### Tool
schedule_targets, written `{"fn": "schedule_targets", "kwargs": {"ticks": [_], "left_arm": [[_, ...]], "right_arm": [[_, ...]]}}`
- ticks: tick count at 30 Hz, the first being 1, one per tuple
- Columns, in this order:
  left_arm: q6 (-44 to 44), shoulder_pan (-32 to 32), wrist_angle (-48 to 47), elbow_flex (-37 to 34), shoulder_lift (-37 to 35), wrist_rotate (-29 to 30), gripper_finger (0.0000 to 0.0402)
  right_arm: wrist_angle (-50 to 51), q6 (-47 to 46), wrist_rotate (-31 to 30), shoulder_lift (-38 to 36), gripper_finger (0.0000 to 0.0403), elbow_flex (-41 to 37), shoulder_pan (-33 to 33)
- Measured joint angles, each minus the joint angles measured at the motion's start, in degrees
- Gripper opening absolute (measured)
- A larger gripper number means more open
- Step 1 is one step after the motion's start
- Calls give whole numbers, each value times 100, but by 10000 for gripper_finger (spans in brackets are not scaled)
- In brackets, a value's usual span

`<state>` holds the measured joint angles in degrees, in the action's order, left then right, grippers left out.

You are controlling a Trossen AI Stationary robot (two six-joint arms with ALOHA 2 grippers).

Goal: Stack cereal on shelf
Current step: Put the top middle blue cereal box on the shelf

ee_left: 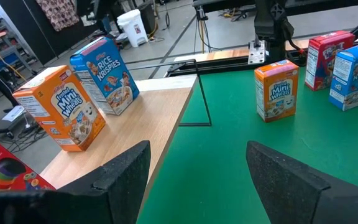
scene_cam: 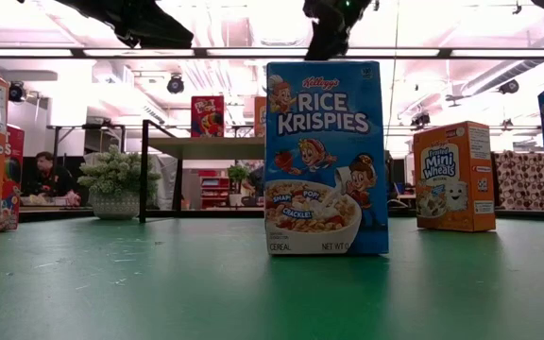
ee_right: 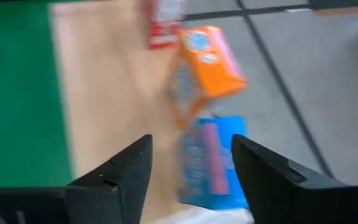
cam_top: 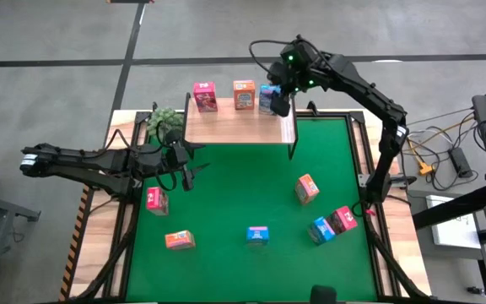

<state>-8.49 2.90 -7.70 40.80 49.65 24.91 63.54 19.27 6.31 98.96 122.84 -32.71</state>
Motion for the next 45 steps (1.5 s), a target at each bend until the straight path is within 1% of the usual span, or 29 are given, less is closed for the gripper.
{"fn": "schedule_targets", "kwargs": {"ticks": [2, 8, 10, 13, 14, 16, 19, 21, 23, 27, 32, 36, 42, 45], "left_arm": [[0, 1, -1, -2, 0, 0, 249], [0, 1, -1, -9, 0, -2, 249], [0, 2, -1, -11, 0, -6, 249], [0, 2, -1, -11, 0, -11, 249], [0, 2, -1, -11, 0, -11, 249], [0, 2, -1, -11, 0, -11, 249], [0, 2, -1, -11, 0, -11, 249], [0, 2, -1, -11, 0, -11, 249], [0, 2, -1, -11, 0, -11, 249], [0, 2, -1, -11, 0, -11, 249], [0, 2, 1, -11, 0, -9, 249], [0, 2, -1, -11, 0, -9, 249], [0, 2, -1, -11, 0, -7, 249], [0, 2, -1, -11, 0, -7, 249]], "right_arm": [[33, -26, 129, 0, 176, -59, 169], [79, 31, 87, 28, 89, -627, 581], [-16, 69, -230, 28, 58, -930, 672], [-265, 99, -1087, 28, 19, -1443, 759], [-369, 117, -1388, 28, 14, -1613, 763], [-636, 135, -1866, 28, 13, -1957, 760], [-1048, 225, -2382, 28, 12, -2368, 754], [-1288, 281, -2631, 28, 12, -2546, 756], [-1456, 317, -2741, 26, 12, -2652, 756], [-1511, 322, -2751, 26, 12, -2681, 732], [-1507, 257, -2948, 26, 12, -2681, 649], [-1505, 195, -2944, 26, 12, -2681, 612], [-1650, 31, -2362, 27, 12, -2685, 621], [-1957, 27, -2269, 31, 12, -2705, 621]]}}
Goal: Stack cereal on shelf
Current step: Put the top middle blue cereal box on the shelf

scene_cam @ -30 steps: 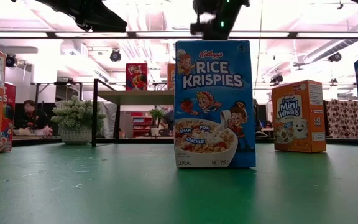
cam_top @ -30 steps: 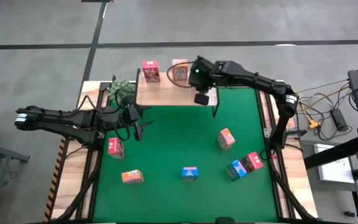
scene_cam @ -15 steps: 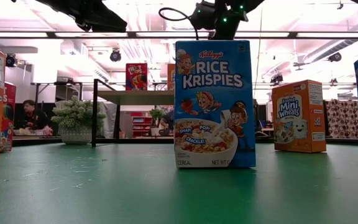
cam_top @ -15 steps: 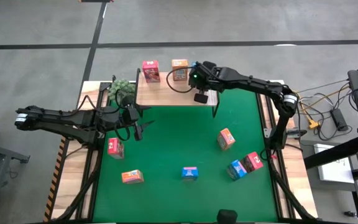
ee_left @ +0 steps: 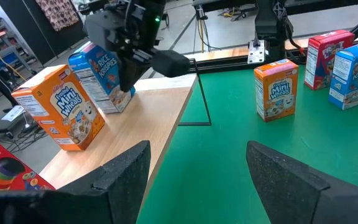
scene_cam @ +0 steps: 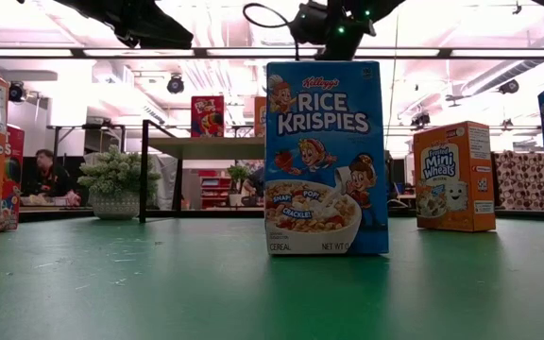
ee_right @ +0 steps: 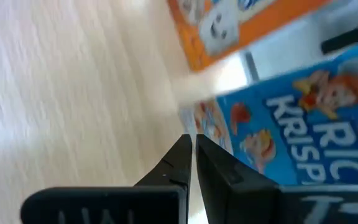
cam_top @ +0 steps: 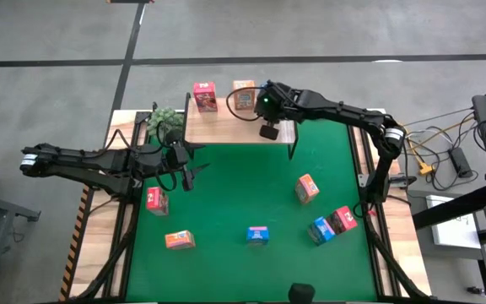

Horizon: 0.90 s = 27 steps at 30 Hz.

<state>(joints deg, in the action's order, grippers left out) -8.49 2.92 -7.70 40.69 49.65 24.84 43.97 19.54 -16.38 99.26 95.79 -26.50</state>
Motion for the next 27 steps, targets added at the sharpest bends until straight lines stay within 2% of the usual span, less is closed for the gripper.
{"fn": "schedule_targets", "kwargs": {"ticks": [5, 27], "left_arm": [[0, 0, 0, 0, 0, 2, 249], [0, 0, 0, 0, 2, 4, 249]], "right_arm": [[-371, 67, -13, 9, 12, -31, -16], [-356, 156, -33, 17, 12, -33, -181]]}}
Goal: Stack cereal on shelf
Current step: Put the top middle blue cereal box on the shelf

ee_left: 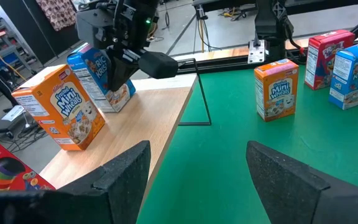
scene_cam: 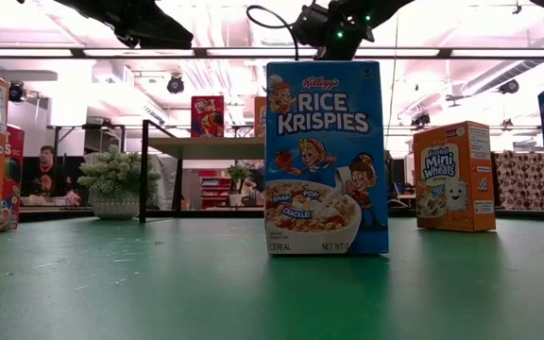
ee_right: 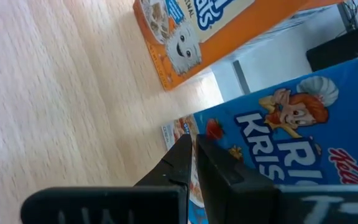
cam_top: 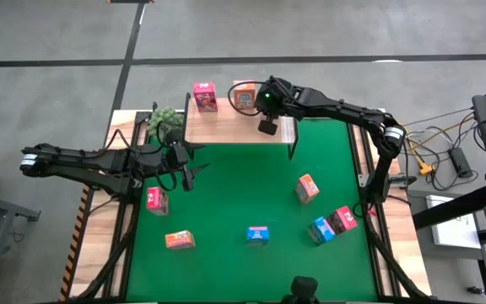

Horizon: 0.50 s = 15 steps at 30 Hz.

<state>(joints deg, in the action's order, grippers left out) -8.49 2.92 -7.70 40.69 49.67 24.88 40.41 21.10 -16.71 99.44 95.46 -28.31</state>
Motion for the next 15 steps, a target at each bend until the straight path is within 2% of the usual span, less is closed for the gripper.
{"fn": "schedule_targets", "kwargs": {"ticks": [15], "left_arm": [[2, 0, 0, -2, 0, 0, 249]], "right_arm": [[257, 72, -6, 0, 12, -2, -22]]}}
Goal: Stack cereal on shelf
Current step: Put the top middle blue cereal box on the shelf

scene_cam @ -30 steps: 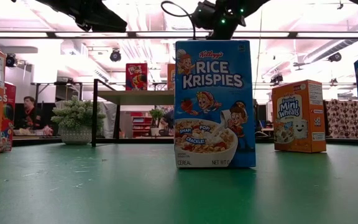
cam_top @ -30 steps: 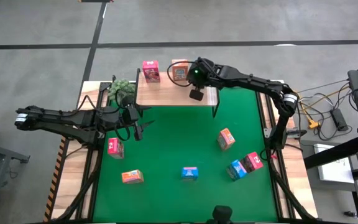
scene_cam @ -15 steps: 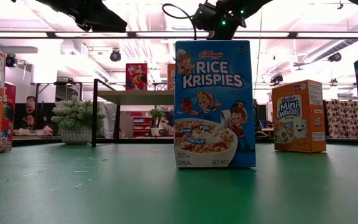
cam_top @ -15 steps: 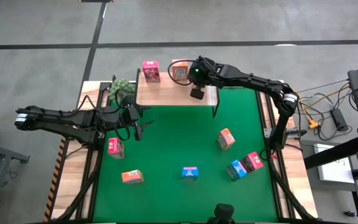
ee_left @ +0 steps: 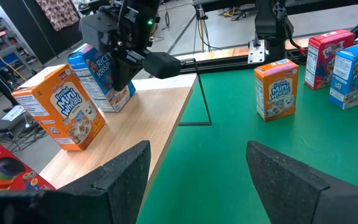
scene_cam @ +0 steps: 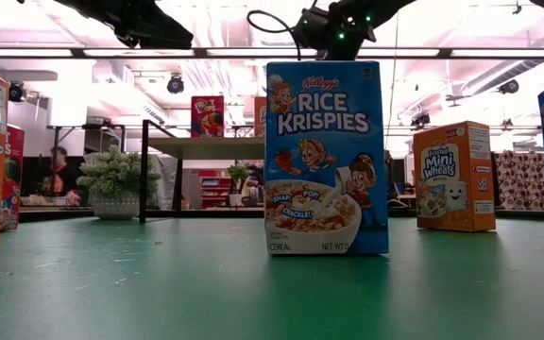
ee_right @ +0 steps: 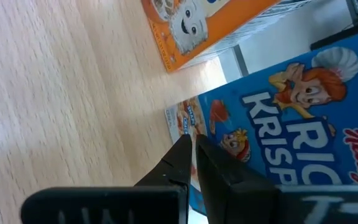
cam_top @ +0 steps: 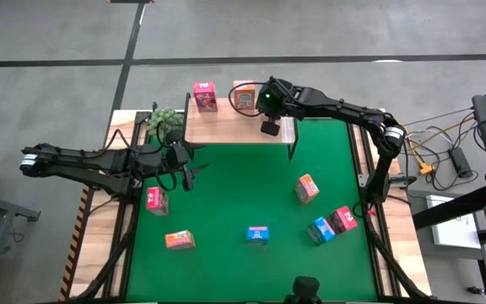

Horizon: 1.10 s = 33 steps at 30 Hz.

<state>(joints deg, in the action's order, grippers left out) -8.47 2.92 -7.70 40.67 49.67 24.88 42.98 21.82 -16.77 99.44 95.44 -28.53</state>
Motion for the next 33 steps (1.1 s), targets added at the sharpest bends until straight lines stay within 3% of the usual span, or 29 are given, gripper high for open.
{"fn": "schedule_targets", "kwargs": {"ticks": [33], "left_arm": [[0, 2, 0, 0, 0, -4, 249]], "right_arm": [[0, -37, -276, 0, 12, 0, -2]]}}
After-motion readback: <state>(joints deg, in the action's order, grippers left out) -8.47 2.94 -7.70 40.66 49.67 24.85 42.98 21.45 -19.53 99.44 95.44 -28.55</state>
